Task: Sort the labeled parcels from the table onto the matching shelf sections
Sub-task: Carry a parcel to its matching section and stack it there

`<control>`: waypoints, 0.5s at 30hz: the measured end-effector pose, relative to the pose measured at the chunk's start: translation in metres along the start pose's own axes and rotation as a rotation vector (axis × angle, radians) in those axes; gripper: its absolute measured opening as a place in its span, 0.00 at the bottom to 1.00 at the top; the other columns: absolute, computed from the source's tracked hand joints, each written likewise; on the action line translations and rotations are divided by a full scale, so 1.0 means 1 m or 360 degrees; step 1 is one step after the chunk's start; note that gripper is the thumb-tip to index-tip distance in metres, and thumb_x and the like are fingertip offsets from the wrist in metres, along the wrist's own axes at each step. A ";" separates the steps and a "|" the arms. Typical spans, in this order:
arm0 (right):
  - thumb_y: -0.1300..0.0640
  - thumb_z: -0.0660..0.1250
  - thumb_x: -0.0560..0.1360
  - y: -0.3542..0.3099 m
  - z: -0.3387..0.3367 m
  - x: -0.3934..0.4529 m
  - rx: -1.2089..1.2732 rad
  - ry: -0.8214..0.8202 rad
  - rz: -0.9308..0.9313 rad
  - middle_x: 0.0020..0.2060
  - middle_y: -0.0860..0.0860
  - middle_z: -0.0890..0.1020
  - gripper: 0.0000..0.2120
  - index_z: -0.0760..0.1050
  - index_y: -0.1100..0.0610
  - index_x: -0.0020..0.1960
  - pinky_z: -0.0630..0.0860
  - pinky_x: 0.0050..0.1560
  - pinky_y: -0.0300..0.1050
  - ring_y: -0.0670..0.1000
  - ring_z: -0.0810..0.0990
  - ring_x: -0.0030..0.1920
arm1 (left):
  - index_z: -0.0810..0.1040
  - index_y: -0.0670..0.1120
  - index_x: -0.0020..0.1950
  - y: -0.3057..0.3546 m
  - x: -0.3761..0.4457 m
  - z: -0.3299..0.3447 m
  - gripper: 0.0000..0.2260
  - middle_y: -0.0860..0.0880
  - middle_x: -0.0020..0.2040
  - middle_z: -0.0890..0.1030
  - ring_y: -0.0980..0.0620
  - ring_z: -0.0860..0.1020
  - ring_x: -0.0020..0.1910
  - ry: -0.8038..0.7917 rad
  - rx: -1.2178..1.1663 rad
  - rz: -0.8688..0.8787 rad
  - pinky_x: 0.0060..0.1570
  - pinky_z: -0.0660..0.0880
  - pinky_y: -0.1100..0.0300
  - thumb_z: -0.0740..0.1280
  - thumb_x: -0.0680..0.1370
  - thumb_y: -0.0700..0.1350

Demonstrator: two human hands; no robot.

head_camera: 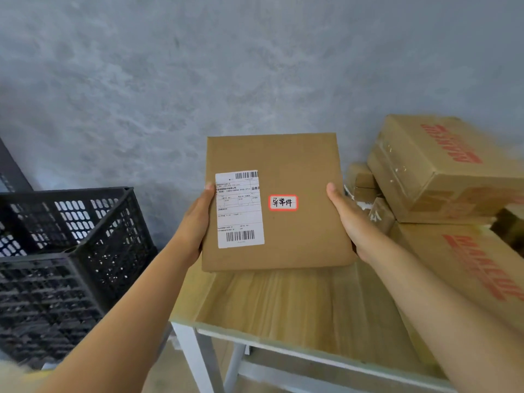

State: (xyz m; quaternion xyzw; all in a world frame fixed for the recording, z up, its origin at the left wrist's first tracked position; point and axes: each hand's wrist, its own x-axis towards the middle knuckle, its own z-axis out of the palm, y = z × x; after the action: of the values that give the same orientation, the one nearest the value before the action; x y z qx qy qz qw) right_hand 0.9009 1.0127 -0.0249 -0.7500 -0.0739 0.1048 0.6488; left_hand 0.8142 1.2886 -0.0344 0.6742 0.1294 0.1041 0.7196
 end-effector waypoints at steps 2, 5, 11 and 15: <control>0.15 0.61 0.53 0.000 -0.001 -0.021 -0.0027 0.0099 0.0013 0.70 0.43 0.74 0.56 0.65 0.42 0.75 0.69 0.72 0.57 0.50 0.73 0.69 | 0.82 0.55 0.61 0.001 -0.003 -0.001 0.26 0.49 0.55 0.86 0.47 0.84 0.54 -0.0069 0.0011 -0.0016 0.61 0.77 0.44 0.57 0.77 0.70; 0.15 0.61 0.54 0.007 -0.004 -0.057 -0.0023 0.0256 0.0024 0.69 0.43 0.75 0.54 0.66 0.40 0.74 0.69 0.71 0.57 0.50 0.74 0.69 | 0.80 0.55 0.63 0.000 -0.012 0.002 0.25 0.50 0.56 0.85 0.47 0.84 0.55 -0.0232 0.0042 -0.0046 0.57 0.78 0.48 0.57 0.78 0.69; 0.18 0.61 0.59 0.025 -0.013 -0.149 0.0009 0.0620 0.0095 0.61 0.45 0.81 0.45 0.71 0.41 0.70 0.75 0.65 0.55 0.50 0.80 0.61 | 0.85 0.55 0.57 -0.006 -0.045 0.021 0.23 0.48 0.54 0.86 0.47 0.85 0.53 -0.0524 0.0074 -0.0052 0.54 0.80 0.49 0.59 0.78 0.67; 0.19 0.63 0.60 0.019 -0.039 -0.214 0.0045 0.0834 0.0157 0.56 0.44 0.84 0.40 0.73 0.38 0.65 0.77 0.63 0.54 0.51 0.82 0.57 | 0.87 0.59 0.48 0.004 -0.078 0.060 0.18 0.52 0.48 0.87 0.52 0.86 0.46 -0.0686 0.0030 -0.0014 0.37 0.81 0.58 0.60 0.79 0.65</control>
State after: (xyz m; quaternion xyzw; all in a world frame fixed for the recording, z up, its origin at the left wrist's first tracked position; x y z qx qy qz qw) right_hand 0.7037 0.9203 -0.0250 -0.7452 0.1346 -0.0603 0.6503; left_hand 0.7600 1.2071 -0.0229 0.6870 -0.0236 -0.0470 0.7248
